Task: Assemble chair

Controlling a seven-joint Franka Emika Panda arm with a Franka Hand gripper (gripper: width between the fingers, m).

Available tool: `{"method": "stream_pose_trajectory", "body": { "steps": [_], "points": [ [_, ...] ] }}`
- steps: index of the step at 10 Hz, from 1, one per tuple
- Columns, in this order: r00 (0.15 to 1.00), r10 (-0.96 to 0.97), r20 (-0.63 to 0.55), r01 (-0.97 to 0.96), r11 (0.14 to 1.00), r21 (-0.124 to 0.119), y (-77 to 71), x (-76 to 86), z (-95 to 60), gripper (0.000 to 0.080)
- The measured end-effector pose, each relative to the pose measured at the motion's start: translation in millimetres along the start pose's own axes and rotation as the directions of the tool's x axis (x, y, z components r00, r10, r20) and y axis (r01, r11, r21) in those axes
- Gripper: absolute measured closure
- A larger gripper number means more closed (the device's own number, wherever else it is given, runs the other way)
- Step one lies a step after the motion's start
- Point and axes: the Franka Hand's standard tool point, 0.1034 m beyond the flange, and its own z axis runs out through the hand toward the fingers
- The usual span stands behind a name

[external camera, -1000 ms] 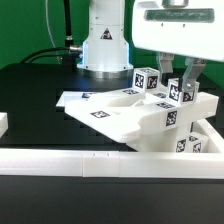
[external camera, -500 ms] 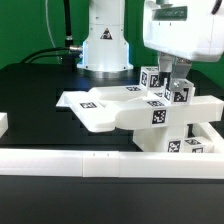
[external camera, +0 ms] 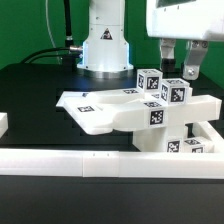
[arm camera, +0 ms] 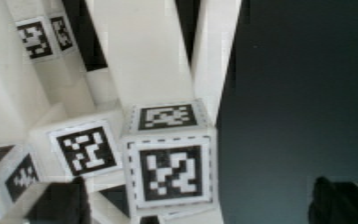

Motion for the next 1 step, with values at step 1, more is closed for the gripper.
{"method": "stream_pose_trajectory", "body": {
  "steps": [1],
  "points": [
    [1.000, -0.001, 0.000, 0.001, 1.000, 0.000, 0.1, -0.1, 0.3, 0.0151]
  ]
}}
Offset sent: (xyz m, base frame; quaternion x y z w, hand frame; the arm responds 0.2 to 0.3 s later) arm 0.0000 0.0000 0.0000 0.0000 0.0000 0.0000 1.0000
